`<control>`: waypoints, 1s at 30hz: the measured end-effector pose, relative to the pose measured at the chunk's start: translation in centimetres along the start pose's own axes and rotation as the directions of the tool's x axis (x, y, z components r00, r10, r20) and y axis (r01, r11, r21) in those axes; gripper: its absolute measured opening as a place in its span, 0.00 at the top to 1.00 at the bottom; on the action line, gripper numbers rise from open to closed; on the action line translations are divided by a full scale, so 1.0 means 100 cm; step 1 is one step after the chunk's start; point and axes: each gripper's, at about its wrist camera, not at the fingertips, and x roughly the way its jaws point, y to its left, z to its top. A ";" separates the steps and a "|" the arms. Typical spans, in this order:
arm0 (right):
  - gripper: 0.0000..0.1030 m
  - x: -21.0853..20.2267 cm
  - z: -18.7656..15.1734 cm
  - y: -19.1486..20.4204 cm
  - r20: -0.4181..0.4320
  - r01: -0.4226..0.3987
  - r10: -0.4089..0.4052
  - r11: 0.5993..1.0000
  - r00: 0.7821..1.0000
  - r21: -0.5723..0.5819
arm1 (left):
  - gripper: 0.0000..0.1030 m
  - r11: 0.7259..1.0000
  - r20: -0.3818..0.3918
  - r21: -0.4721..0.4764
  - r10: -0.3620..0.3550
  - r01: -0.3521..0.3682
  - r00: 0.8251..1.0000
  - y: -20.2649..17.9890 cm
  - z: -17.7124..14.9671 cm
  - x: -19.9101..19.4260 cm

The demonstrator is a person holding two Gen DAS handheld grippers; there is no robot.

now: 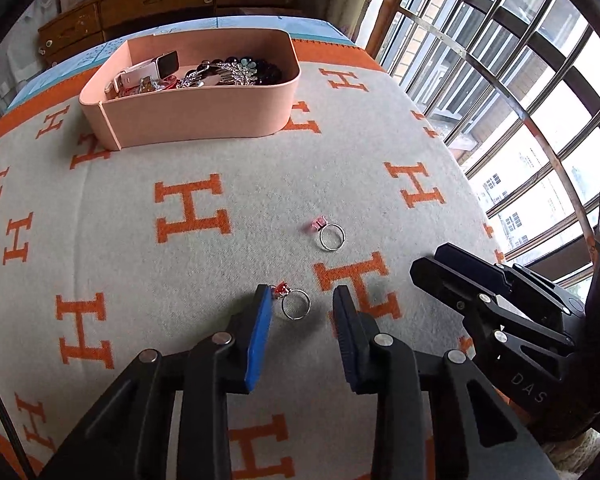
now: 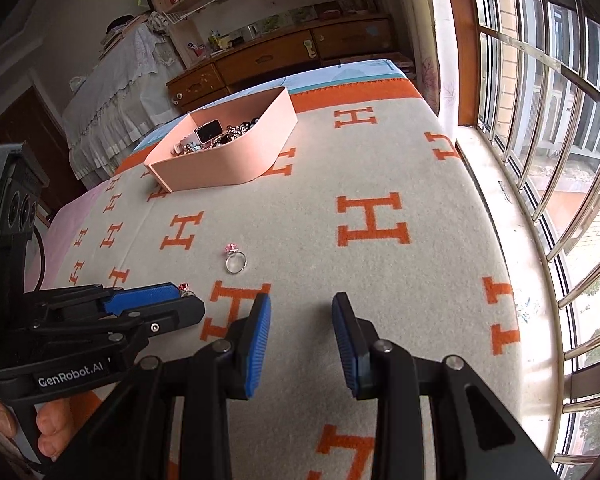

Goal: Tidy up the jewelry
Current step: 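Move both tools from the tray to the two rings on the blanket, then grasp the red-stone ring with the left tool while the right tool grasps the pink-stone ring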

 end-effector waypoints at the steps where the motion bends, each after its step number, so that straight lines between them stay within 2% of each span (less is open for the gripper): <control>1: 0.69 0.000 0.000 -0.001 0.001 -0.003 0.003 1.000 1.000 0.003 | 0.71 1.000 -0.005 0.009 0.018 -0.018 1.000 -0.004 0.003 0.002; 3: 0.69 0.000 0.000 -0.005 0.006 -0.009 0.009 1.000 1.000 0.012 | 0.77 0.997 -0.010 0.038 0.066 -0.066 0.998 -0.012 0.007 0.006; 4: 0.69 0.000 0.000 -0.005 0.006 -0.009 0.009 1.000 1.000 0.012 | 0.85 0.994 -0.009 0.053 0.095 -0.094 0.995 -0.015 0.008 0.007; 5: 0.69 0.000 0.000 -0.006 0.008 -0.011 0.011 1.000 1.000 0.014 | 0.88 0.992 -0.009 0.064 0.111 -0.110 0.994 -0.017 0.010 0.009; 7: 0.69 0.000 0.001 -0.009 0.012 -0.012 0.012 1.000 1.000 0.017 | 0.89 0.991 -0.010 0.072 0.110 -0.109 0.994 -0.017 0.011 0.010; 11: 0.69 0.001 0.001 -0.010 0.019 -0.019 0.018 1.000 1.000 0.016 | 0.90 0.994 0.004 0.075 0.083 -0.083 0.997 -0.011 0.009 0.007; 12: 0.69 0.002 0.001 -0.007 0.022 -0.015 0.015 1.000 1.000 0.001 | 0.93 0.995 0.012 0.071 0.072 -0.072 0.997 -0.007 0.006 0.005; 18: 0.69 0.006 0.003 0.004 0.011 -0.023 0.024 0.999 1.000 -0.043 | 0.93 1.000 0.041 0.025 -0.013 0.012 0.999 0.017 -0.005 -0.007; 25: 0.69 0.025 0.011 0.038 -0.018 -0.005 0.001 0.981 1.000 -0.194 | 0.93 0.998 0.121 0.017 -0.058 0.056 0.991 0.037 -0.015 -0.026; 30: 0.69 0.040 0.023 0.060 -0.066 -0.014 -0.005 0.958 0.998 -0.287 | 0.93 0.998 0.175 0.040 -0.054 0.048 0.983 0.042 -0.021 -0.044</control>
